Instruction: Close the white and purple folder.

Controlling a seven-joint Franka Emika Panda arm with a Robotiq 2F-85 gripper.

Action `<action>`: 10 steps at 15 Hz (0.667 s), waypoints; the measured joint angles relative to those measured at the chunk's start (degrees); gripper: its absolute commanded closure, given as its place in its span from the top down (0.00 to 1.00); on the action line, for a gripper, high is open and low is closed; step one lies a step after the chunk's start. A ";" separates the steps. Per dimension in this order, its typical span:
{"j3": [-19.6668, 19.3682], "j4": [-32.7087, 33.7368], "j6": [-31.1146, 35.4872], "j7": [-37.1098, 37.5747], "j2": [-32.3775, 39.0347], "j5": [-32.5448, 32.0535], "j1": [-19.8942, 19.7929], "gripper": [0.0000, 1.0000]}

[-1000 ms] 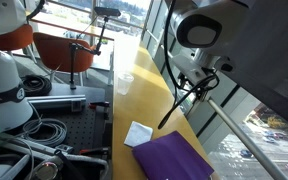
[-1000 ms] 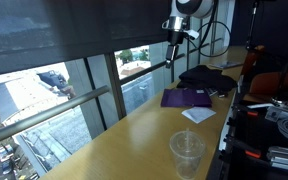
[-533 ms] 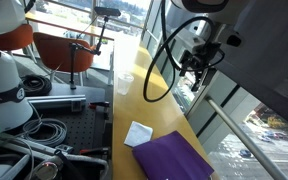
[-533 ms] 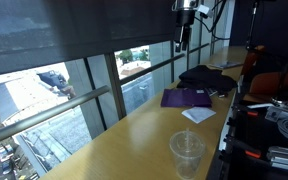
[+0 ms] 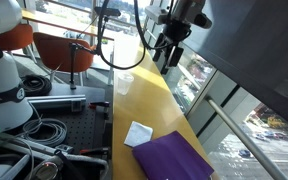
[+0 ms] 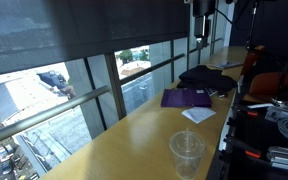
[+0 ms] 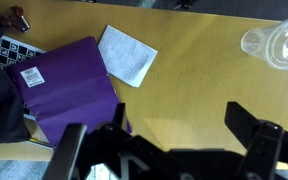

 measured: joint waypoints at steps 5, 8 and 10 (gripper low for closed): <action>0.52 -9.55 0.42 1.30 -7.48 -5.30 1.17 1.00; 0.99 -14.02 1.30 1.88 -10.74 -7.89 1.17 1.00; 1.12 -14.75 1.54 1.90 -11.45 -7.93 1.17 1.00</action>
